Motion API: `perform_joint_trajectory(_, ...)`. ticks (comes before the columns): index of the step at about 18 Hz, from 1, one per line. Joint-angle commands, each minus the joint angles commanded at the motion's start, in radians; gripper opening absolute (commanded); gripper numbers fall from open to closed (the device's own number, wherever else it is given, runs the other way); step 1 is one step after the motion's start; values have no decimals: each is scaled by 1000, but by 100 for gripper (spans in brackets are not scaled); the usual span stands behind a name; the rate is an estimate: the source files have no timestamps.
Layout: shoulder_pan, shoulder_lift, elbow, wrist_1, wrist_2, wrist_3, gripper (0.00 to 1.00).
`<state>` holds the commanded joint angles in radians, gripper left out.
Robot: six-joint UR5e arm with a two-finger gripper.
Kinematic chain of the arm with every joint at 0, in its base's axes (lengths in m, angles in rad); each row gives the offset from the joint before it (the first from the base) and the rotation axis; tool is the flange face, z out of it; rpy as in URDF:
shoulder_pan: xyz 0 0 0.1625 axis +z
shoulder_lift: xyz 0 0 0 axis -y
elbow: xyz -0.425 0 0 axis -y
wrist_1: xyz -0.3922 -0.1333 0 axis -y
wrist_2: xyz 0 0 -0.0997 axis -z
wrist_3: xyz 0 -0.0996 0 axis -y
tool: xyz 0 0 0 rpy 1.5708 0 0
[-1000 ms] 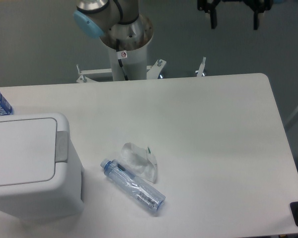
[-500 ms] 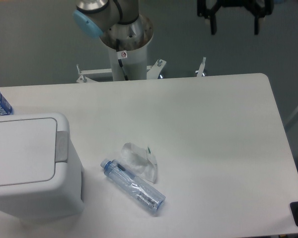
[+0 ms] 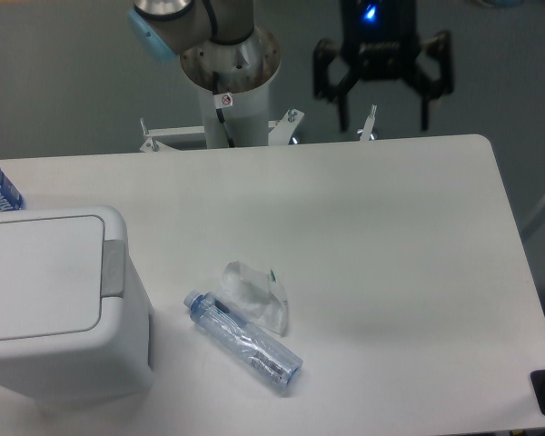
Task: Open the trash can
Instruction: 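Lower the open gripper and move it toward the white trash can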
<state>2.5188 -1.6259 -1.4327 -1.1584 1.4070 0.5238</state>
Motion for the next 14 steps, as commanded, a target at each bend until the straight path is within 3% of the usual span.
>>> perform_joint_trajectory(2, -3, -9, -9, 37, -32, -94, 100)
perform_joint_trajectory(7, -75, -54, -8, 48, -34, -212, 100)
perform_joint_trajectory(14, -152, -100, -3, 94, -34, -278, 100)
